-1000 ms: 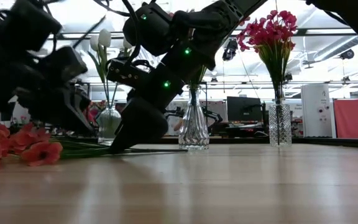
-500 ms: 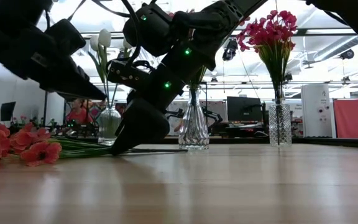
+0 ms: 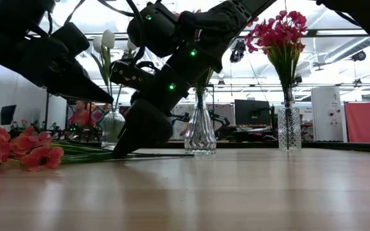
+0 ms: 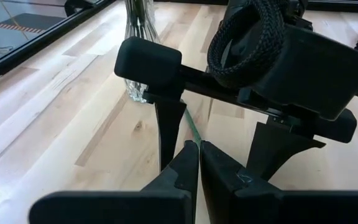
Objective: Sort flowers into vase by color
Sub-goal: Put the orange flowers into the bottom transparent vase
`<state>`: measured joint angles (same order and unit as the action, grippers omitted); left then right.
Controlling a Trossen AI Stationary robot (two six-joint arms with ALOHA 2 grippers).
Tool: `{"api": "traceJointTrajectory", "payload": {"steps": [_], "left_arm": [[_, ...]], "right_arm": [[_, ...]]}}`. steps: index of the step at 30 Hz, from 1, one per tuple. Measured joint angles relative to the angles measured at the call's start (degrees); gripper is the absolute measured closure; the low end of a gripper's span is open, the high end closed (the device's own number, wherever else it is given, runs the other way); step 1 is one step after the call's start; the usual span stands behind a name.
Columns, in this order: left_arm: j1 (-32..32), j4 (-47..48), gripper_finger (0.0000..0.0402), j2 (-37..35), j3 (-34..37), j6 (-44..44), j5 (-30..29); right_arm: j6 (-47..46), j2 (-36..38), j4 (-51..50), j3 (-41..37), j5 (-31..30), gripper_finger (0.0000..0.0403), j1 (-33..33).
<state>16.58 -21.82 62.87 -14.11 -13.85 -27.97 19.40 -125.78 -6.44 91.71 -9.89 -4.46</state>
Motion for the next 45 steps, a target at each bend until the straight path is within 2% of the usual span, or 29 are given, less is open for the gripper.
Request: {"api": "traceJointTrajectory", "payload": {"steps": [16, 20, 26, 30, 35, 45], "left_arm": [[0.00, -0.02, 0.0402, -2.44, 0.00, -0.83, -0.19], [0.00, 0.00, 0.0402, -3.41, 0.00, -0.83, -1.85], [0.00, 0.00, 0.0402, -4.07, 0.00, -0.83, -2.18], [-0.02, 0.00, 0.0402, -4.05, 0.00, -0.83, -2.18], [-0.01, -0.02, 0.0402, -4.11, 0.00, -0.83, -2.16], [-0.02, -0.02, 0.0402, -4.09, 0.00, -0.83, -2.16]], "right_arm": [[-1.36, 0.00, -0.96, -0.01, -0.13, 0.0036, 0.00], [-1.31, -0.02, -0.98, -0.01, -0.08, 0.0036, 0.23], [-2.02, -0.02, -1.07, -0.01, 4.10, 0.0036, 0.39], [-2.97, -0.02, -1.63, -0.01, 4.45, 0.0041, 0.39], [-4.46, -0.08, -2.79, -0.01, 6.32, 0.0077, 0.39], [-5.44, -1.52, -2.82, 0.09, 7.77, 0.0203, 0.32]]}}
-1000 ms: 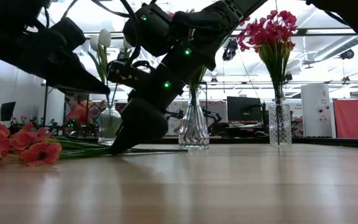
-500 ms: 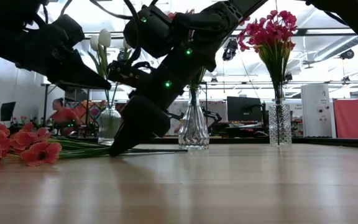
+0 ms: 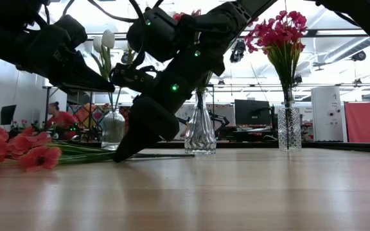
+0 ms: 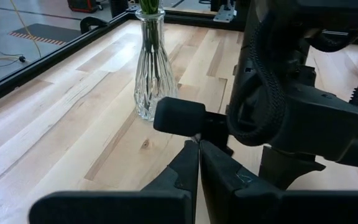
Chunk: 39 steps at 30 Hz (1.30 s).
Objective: Sort flowers into vase by color
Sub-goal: Put the orange flowers into the bottom transparent vase
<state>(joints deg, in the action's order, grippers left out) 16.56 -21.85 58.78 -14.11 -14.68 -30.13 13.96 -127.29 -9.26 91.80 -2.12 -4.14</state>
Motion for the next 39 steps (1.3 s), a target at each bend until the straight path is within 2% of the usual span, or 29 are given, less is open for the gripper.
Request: {"api": "traceJointTrajectory", "payload": {"steps": [9, 18, 22, 33, 39], "left_arm": [[0.01, 0.00, 0.0402, 0.00, 0.00, 0.00, 0.03], [0.00, -1.56, 0.0402, -0.41, 0.00, 0.97, -0.58], [0.02, -3.96, 0.0402, -1.95, -0.02, 3.17, -0.64], [0.02, -4.56, 0.0402, -9.03, -0.07, 7.51, -0.96], [0.00, -4.68, 0.0402, -11.28, -0.09, 8.28, -1.03]], "right_arm": [[-0.02, -0.47, 0.01, 0.06, 0.28, 0.0307, -0.09], [-0.46, -0.56, 0.35, 0.01, 0.60, 0.0380, -0.39], [-0.89, 0.39, -1.29, -0.04, 0.31, 0.0384, -0.75], [-4.04, 8.02, -16.62, -0.26, 0.24, 0.0381, -2.64], [-4.27, 11.36, -18.51, -0.25, -1.74, 0.0381, -5.72]]}}
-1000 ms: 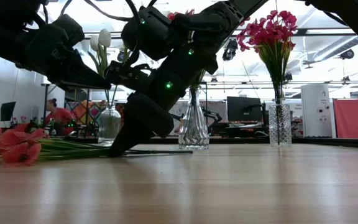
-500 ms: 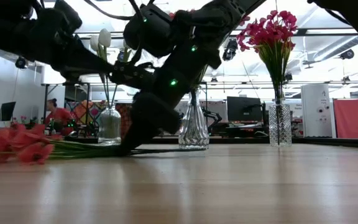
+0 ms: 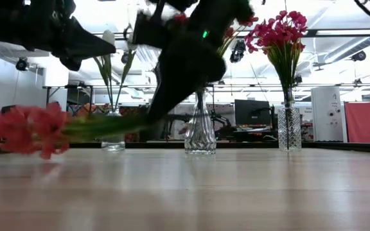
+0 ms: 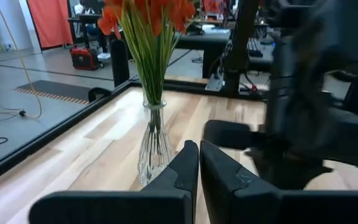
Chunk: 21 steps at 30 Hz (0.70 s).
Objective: Sort flowers into vase by color
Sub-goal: Put the orange flowers into the bottom transparent vase
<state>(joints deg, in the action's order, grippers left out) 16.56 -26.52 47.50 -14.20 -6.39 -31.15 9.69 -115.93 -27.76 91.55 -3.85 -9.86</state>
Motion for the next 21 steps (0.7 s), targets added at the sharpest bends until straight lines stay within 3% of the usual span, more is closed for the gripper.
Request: {"api": "traceJointTrajectory", "payload": {"steps": [10, 21], "left_arm": [[-0.07, 0.01, 0.0402, -1.74, 0.00, 0.20, -1.35], [-0.03, -0.27, 0.0402, 0.37, 0.09, -0.09, -0.89]], "right_arm": [[-4.71, 5.48, -2.84, -2.39, -3.43, 0.0381, -4.53], [-7.56, 12.21, 19.29, -16.37, -5.68, 0.0381, -10.08]]}}
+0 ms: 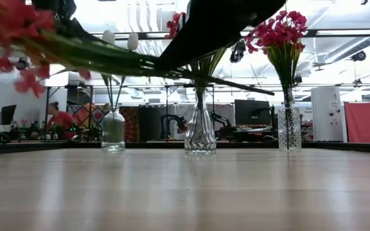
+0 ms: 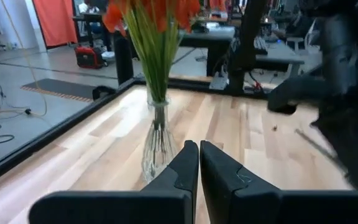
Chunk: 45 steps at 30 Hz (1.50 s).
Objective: Sort flowers into vase by color
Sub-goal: Put the orange flowers into the bottom transparent vase
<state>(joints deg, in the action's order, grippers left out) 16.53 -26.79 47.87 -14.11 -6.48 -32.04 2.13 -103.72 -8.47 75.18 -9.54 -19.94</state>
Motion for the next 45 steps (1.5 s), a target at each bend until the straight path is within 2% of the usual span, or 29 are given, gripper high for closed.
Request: {"api": "traceJointTrajectory", "payload": {"steps": [6, 13, 16, 21, 24, 32, 39, 45], "left_arm": [[0.10, -0.88, 0.0402, 3.46, 0.00, -0.46, 2.91], [0.34, -2.24, 0.0402, 7.16, 0.00, -0.46, 3.05], [0.36, -6.26, 0.0402, 9.20, 0.00, -0.46, 4.64], [1.50, -15.13, 0.0402, 14.21, 0.00, -0.48, 11.63], [2.83, -19.91, 0.0402, 17.87, 0.00, -0.15, 12.16], [5.33, -34.78, 0.0402, 30.46, -1.12, 2.10, 12.69], [6.67, -35.42, 0.0402, 41.89, -10.23, 6.90, 13.58], [6.75, -35.26, 0.0402, 46.99, -15.53, 12.00, 13.12]], "right_arm": [[1.91, 0.81, 13.32, -5.39, -2.14, 0.0381, -2.34], [6.75, 0.88, 34.58, -11.05, -2.10, 0.0381, -3.19], [8.81, 0.87, 42.21, -13.34, -2.06, 0.0381, -3.45], [11.05, 0.88, 54.65, -16.74, -2.02, 0.0381, -3.97], [12.57, 0.88, 60.68, -18.32, -2.06, 0.0381, -4.26], [15.33, 0.88, 66.79, -18.53, -1.09, 0.0381, -4.70], [15.68, 0.88, 71.14, -18.45, 3.34, 0.0381, -5.03], [17.28, 1.50, 74.02, -18.45, 3.58, 0.0381, -6.79]]}}
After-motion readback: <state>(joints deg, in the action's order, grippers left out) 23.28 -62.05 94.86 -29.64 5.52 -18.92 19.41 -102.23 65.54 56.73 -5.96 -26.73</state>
